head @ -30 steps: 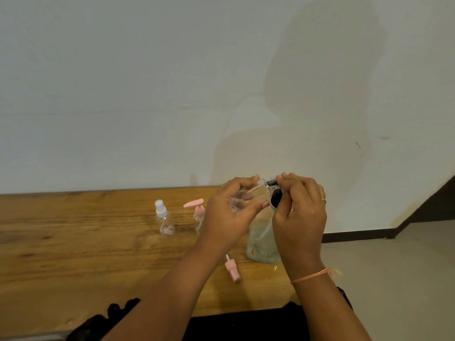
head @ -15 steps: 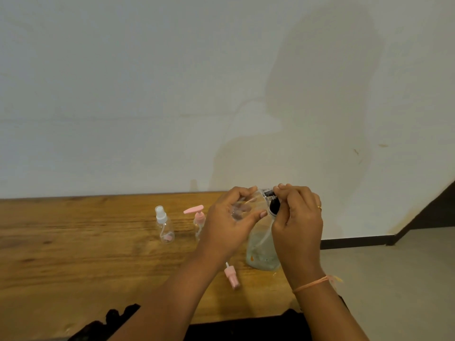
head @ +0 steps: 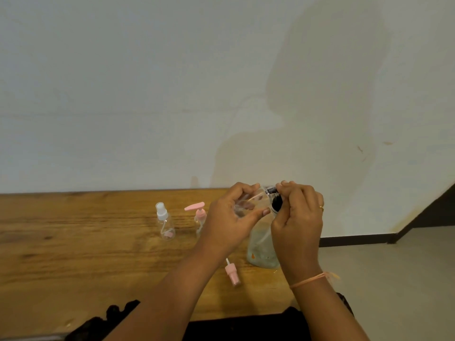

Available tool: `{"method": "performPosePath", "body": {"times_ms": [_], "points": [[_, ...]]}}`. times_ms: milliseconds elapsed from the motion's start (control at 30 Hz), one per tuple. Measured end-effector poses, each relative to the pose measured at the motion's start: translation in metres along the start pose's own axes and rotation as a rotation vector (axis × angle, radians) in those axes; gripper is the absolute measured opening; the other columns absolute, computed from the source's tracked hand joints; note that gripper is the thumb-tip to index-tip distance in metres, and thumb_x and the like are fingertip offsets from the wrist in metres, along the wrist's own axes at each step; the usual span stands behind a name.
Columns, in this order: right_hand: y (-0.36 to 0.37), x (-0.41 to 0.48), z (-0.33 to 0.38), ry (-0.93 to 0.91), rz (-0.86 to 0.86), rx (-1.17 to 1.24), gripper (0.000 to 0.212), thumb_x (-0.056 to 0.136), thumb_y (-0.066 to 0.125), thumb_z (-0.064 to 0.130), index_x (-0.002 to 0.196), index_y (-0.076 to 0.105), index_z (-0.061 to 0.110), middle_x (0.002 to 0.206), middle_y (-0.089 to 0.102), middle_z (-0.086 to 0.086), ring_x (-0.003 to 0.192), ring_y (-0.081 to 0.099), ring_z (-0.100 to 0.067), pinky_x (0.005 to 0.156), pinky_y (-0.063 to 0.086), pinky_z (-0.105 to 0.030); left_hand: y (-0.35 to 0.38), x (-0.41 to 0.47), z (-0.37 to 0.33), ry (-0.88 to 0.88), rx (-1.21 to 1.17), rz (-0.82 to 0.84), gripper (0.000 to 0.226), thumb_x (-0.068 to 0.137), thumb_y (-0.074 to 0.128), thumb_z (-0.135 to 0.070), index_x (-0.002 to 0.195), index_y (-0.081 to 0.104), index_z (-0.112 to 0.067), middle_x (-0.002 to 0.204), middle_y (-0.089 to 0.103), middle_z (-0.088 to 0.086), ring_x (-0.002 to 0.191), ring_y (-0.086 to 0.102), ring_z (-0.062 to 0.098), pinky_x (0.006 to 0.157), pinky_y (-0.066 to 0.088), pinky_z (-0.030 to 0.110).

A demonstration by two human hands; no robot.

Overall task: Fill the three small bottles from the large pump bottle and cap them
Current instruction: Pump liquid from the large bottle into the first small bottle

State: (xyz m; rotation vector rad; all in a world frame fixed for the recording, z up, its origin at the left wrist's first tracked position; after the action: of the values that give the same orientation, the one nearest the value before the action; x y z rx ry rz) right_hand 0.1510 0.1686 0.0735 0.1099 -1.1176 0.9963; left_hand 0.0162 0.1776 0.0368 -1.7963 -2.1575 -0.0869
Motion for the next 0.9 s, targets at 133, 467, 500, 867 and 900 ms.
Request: {"method": "performPosePath", "body": {"times_ms": [133, 467, 500, 867, 900], "points": [[0.000, 0.002, 0.000, 0.003, 0.014, 0.007, 0.024, 0.081, 0.044, 0.001, 0.093, 0.066, 0.000, 0.091, 0.063, -0.012, 0.088, 0.055, -0.029, 0.079, 0.034, -0.016, 0.000, -0.001, 0.001, 0.006, -0.023, -0.010, 0.030, 0.075, 0.077, -0.010, 0.088, 0.056, -0.029, 0.109, 0.062, -0.019, 0.094, 0.063, -0.008, 0.074, 0.051, 0.012], [-0.003, 0.015, 0.003, -0.037, 0.094, 0.002, 0.023, 0.081, 0.046, 0.001, 0.092, 0.066, 0.002, 0.098, 0.065, -0.011, 0.090, 0.053, -0.027, 0.072, 0.031, -0.010, -0.002, 0.003, -0.004, 0.040, -0.019, 0.005, 0.032, 0.075, 0.077, -0.017, 0.095, 0.057, -0.032, 0.113, 0.065, -0.010, 0.098, 0.064, -0.002, 0.079, 0.055, 0.020], [-0.002, 0.014, 0.003, -0.037, 0.089, 0.007, 0.025, 0.083, 0.043, 0.005, 0.092, 0.066, 0.002, 0.097, 0.066, -0.010, 0.091, 0.052, -0.025, 0.071, 0.032, -0.011, -0.002, 0.003, -0.003, 0.034, -0.006, 0.006, 0.032, 0.075, 0.077, -0.017, 0.094, 0.057, -0.034, 0.112, 0.065, -0.013, 0.098, 0.064, -0.001, 0.080, 0.055, 0.021], [-0.003, 0.011, 0.005, -0.008, 0.110, -0.026, 0.023, 0.081, 0.045, 0.003, 0.093, 0.065, 0.002, 0.094, 0.065, -0.012, 0.089, 0.053, -0.029, 0.069, 0.029, -0.014, -0.002, -0.001, -0.004, 0.011, 0.032, 0.016, 0.034, 0.075, 0.077, -0.019, 0.093, 0.056, -0.038, 0.108, 0.063, -0.020, 0.095, 0.065, -0.001, 0.079, 0.055, 0.020], [-0.005, 0.012, 0.005, -0.005, 0.109, -0.020, 0.023, 0.080, 0.047, 0.001, 0.093, 0.066, 0.002, 0.094, 0.066, -0.012, 0.089, 0.054, -0.030, 0.069, 0.029, -0.013, -0.002, -0.002, -0.005, 0.019, 0.025, 0.016, 0.034, 0.075, 0.078, -0.019, 0.094, 0.056, -0.038, 0.108, 0.064, -0.019, 0.095, 0.065, 0.000, 0.080, 0.055, 0.021]]}}
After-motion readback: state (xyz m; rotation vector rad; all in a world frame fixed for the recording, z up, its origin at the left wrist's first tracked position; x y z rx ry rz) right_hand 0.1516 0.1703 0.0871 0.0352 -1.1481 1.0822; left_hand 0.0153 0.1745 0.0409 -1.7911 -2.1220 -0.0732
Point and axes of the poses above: each hand's wrist, its own x-axis towards the middle knuckle, its own y-axis out of the palm, z = x × y, the point moved 10 cm from there along x, towards the middle knuckle
